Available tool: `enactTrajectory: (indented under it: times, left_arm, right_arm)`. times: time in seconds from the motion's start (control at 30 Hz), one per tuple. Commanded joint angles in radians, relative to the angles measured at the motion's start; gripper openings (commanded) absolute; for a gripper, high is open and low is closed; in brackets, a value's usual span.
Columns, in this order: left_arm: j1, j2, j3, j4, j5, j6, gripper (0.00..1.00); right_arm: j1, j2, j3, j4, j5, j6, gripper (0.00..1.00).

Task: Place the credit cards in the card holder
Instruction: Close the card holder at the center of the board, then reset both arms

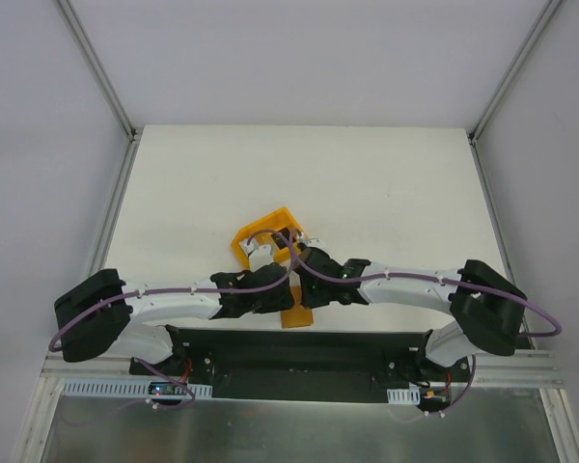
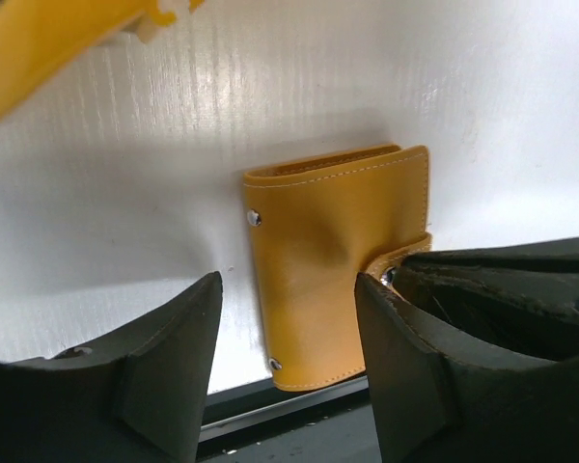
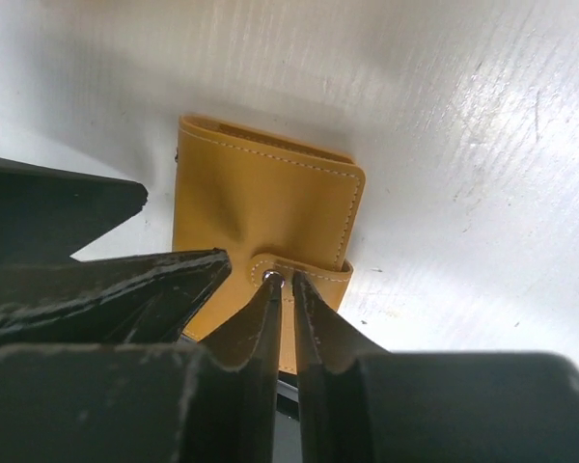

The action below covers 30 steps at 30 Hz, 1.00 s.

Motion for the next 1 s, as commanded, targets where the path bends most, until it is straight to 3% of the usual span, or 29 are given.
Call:
enactTrajectory:
  times: [0.0,0.07,0.17,0.37,0.83,0.97]
  left_arm:
    - [-0.001,-0.096,0.000,-0.023,-0.075,0.068,0.62]
    - [0.001,-0.130,0.014,-0.055,-0.110,0.096,0.73]
    - [0.010,-0.194,0.034,-0.113,-0.161,0.120,0.98]
    - [0.070,-0.326,0.019,-0.179,-0.201,0.159,0.99]
    - [0.243,-0.494,-0.078,-0.276,-0.150,0.174,0.99]
    - [0.355,-0.513,-0.101,-0.301,-0.072,0.154,0.99]
  right_arm:
    - [-0.044,-0.069,0.011,0.006,-0.072,-0.073,0.16]
    - [-0.064,-0.102,0.002,0.058,-0.098,-0.095,0.24]
    - [-0.092,-0.152,0.002,0.092,-0.107,-0.130,0.37]
    - [-0.159,-0.254,-0.023,0.083,-0.092,-0.173,0.57]
    - [-0.382,-0.439,-0.173,0.010,-0.070,-0.190,0.70]
    - [-0.454,-0.454,-0.179,-0.032,-0.069,-0.204,0.73]
